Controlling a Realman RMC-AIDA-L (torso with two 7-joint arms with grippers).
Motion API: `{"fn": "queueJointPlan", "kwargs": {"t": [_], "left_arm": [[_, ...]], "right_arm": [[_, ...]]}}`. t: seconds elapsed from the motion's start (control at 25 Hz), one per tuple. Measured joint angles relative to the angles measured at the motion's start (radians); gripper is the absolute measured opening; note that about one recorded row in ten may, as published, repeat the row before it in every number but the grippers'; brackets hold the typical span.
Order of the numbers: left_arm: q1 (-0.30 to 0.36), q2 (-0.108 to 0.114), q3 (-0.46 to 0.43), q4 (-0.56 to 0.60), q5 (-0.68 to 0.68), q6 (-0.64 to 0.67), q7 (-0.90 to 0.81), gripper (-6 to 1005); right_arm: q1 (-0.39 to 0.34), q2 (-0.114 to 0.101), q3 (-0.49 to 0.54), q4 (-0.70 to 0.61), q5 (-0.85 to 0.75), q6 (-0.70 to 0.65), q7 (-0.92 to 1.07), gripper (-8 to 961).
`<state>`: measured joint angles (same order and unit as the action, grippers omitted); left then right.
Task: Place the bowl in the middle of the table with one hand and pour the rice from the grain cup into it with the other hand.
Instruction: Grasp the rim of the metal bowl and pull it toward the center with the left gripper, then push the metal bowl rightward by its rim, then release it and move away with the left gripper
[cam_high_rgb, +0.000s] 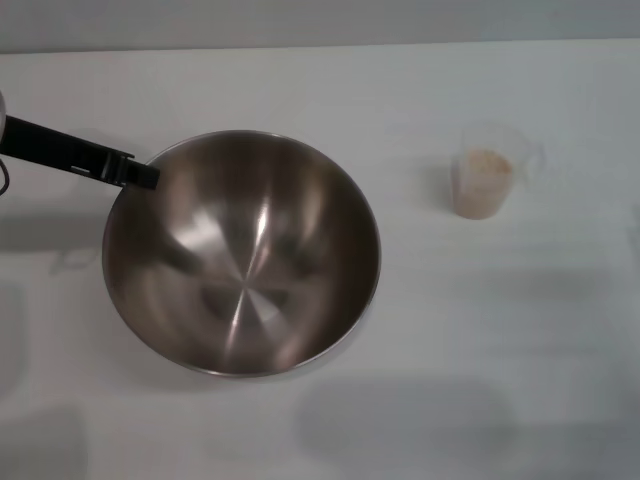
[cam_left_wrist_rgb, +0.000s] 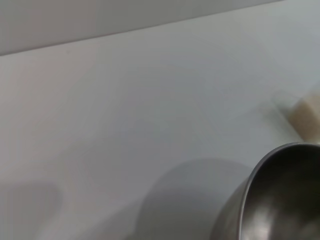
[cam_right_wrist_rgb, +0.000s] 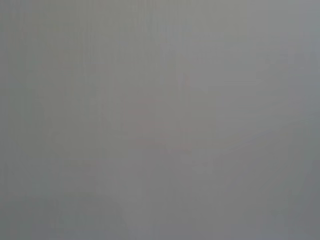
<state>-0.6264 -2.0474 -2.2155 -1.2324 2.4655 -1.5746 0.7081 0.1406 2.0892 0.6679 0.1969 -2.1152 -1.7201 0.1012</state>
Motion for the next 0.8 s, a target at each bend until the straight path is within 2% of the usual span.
{"fn": "queueJointPlan", "kwargs": {"t": [0.24,0.52,0.8], "left_arm": [[-0.035,0.014,-0.031,0.070,-0.049,0.012,0.010,41],[-0.093,-0.004,-0.023,0.123,-0.049,0.119,0.022,41],[-0.163,-0.002,-0.023,0.237,-0.030,0.202,0.036,42]], "right_arm": [[0.001,0.000,-0.007,0.000,0.000,0.001,0.000,684],[0.005,0.000,-0.007,0.002,0.000,0.002,0.000,685],[0.006,0.000,-0.009,0.002,0.000,0.008,0.000,685]]}}
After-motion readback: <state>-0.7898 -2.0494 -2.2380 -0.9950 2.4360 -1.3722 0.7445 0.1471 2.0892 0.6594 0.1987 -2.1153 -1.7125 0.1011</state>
